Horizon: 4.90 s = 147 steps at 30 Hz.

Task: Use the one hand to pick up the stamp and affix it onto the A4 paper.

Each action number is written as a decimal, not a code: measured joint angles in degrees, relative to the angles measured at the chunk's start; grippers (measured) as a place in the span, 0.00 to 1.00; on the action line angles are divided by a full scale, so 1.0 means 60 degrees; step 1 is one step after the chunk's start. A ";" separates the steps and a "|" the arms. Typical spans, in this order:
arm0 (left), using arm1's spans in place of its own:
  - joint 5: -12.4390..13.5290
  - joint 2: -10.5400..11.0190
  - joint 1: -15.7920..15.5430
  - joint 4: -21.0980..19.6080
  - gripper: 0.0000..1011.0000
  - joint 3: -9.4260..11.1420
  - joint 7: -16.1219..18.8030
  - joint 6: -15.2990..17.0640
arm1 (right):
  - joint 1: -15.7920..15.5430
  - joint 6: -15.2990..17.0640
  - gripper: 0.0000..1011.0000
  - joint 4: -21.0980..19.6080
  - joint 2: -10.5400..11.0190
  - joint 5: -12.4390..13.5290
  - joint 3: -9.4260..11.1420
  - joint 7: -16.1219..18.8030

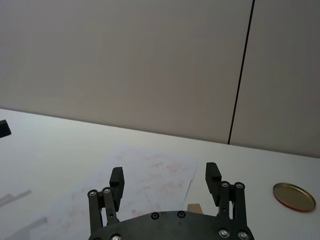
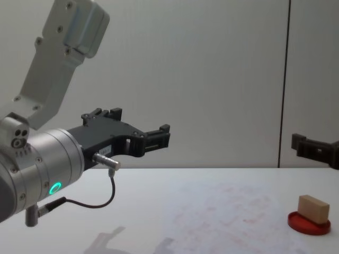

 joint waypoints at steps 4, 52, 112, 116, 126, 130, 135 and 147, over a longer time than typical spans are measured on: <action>0.0000 0.0000 0.0000 0.0000 0.98 0.0000 0.0000 0.0000 | 0.0132 0.0301 0.99 0.0185 0.0052 0.0092 0.0088 0.0141; 0.0000 0.0000 0.0000 0.0000 0.98 0.0000 0.0000 0.0000 | 0.1991 0.2101 0.99 0.3283 0.0036 0.0130 0.0317 0.2067; 0.0000 0.0000 0.0000 0.0000 0.98 0.0000 0.0000 0.0000 | 0.1896 0.1465 0.21 0.2474 -0.0280 -0.0343 -0.0245 0.2815; 0.0000 0.0000 0.0000 0.0000 0.98 0.0000 0.0000 0.0000 | 0.1905 0.1653 0.21 0.2421 -0.0390 -0.0481 -0.0410 0.2985; 0.0000 0.0000 0.0000 0.0000 0.98 0.0000 0.0000 0.0000 | 0.1955 0.1850 0.21 0.2558 -0.0613 -0.0863 -0.0709 0.3108; 0.0000 0.0000 0.0000 0.0000 0.98 0.0000 0.0000 0.0000 | 0.1974 0.1878 0.21 0.2653 -0.0679 -0.1004 -0.0796 0.3107; 0.0000 0.0000 0.0000 0.0000 0.98 -0.0001 0.0000 0.0000 | 0.1997 0.1885 0.21 0.2763 -0.0734 -0.1143 -0.0875 0.3087; 0.0000 0.0000 0.0000 0.0000 0.98 0.0000 0.0000 0.0000 | 0.2020 0.1888 0.21 0.2988 -0.0798 -0.1437 -0.1005 0.3057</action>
